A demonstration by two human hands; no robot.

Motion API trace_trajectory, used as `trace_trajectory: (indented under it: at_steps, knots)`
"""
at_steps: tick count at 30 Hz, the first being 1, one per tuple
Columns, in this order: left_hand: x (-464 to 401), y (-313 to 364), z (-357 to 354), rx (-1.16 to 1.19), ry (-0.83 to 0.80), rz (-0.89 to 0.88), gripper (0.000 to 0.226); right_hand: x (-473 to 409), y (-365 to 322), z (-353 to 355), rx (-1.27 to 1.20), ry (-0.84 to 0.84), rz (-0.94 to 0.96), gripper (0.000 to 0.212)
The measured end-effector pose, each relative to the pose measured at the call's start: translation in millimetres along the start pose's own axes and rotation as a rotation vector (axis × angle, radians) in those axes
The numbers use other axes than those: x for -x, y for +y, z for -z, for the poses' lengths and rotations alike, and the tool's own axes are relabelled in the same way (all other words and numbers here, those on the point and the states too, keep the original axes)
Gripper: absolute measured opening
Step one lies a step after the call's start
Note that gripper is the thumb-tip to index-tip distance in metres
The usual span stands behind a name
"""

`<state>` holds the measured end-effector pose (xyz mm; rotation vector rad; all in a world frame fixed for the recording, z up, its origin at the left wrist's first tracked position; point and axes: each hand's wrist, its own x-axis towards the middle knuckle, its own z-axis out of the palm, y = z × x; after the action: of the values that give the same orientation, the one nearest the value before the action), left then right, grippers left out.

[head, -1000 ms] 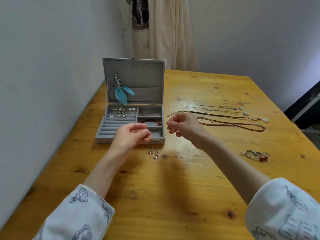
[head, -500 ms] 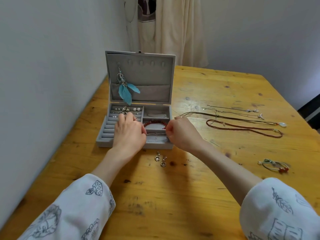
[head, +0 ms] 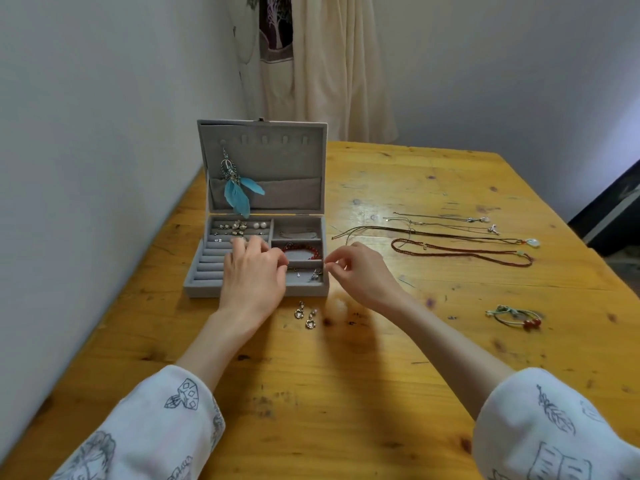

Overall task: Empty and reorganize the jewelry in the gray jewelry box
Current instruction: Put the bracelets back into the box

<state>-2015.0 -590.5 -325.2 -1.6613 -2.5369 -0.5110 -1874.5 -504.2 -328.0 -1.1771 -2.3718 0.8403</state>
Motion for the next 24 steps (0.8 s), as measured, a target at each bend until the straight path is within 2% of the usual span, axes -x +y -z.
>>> trace_trajectory:
  at_steps: [5, 12, 14, 17, 20, 24]
  knots:
    - [32, 40, -8, 0.202, 0.032, -0.165, 0.023, 40, 29, 28, -0.016, 0.072, -0.034, 0.021]
    - [71, 102, -43, 0.365, -0.179, -0.356, 0.032, 93, 100, 79, 0.202, 0.169, -0.228, 0.022]
    - [77, 113, -56, 0.365, -0.226, -0.38, 0.035, 105, 118, 90, 0.287, 0.179, -0.319, 0.022]
    - [87, 120, -72, 0.277, -0.163, -0.409, 0.039, 116, 137, 101, 0.393, 0.192, -0.408, 0.023]
    - [92, 120, -76, 0.241, -0.117, -0.409, 0.04, 120, 144, 102, 0.461, 0.168, -0.442, 0.026]
    - [92, 119, -77, 0.247, -0.142, -0.392, 0.041, 118, 141, 100, 0.542, 0.078, -0.446, 0.025]
